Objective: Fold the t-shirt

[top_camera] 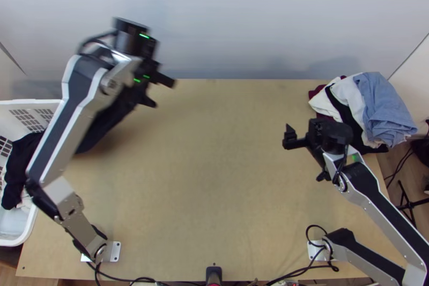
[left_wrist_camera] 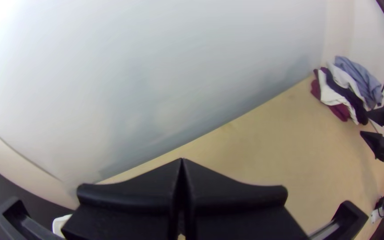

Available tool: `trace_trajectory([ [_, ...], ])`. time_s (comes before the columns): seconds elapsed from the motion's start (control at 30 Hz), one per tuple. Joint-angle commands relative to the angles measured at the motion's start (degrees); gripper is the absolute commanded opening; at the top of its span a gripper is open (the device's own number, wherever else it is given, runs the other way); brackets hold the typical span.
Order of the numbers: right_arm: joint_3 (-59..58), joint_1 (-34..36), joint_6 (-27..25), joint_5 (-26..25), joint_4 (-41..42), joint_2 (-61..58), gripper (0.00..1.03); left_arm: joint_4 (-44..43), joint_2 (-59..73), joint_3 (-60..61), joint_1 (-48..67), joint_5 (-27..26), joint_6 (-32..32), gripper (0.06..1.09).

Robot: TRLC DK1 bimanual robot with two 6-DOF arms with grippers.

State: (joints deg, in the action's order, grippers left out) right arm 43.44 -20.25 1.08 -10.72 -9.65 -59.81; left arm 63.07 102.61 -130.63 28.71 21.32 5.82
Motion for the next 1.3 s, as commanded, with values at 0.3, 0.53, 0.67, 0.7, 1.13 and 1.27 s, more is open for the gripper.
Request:
trace_trajectory([
  [0.3,-13.5,15.9,0.5,0.6,2.5,5.0,0.98,-13.3,10.1,-2.4,28.3,1.3,1.6,0.10],
  [0.53,-18.9,17.4,1.3,0.6,5.0,6.7,0.98,-19.7,13.4,-3.2,37.0,-1.2,5.0,0.10],
  [0.67,-21.5,17.8,1.5,0.6,7.0,6.6,0.98,-24.4,15.2,-3.6,39.8,-4.5,6.0,0.10],
  [0.7,-21.9,18.0,1.5,0.6,7.7,6.5,0.98,-25.0,16.0,-3.6,40.0,-5.1,6.2,0.10],
  [1.13,-21.8,23.3,1.3,0.6,13.7,4.2,0.98,-25.5,22.8,-3.5,38.6,-1.1,6.8,1.04],
  [1.27,-18.7,25.9,2.4,1.1,9.5,4.5,0.98,-20.9,20.4,-2.9,34.5,2.2,5.9,1.04],
])
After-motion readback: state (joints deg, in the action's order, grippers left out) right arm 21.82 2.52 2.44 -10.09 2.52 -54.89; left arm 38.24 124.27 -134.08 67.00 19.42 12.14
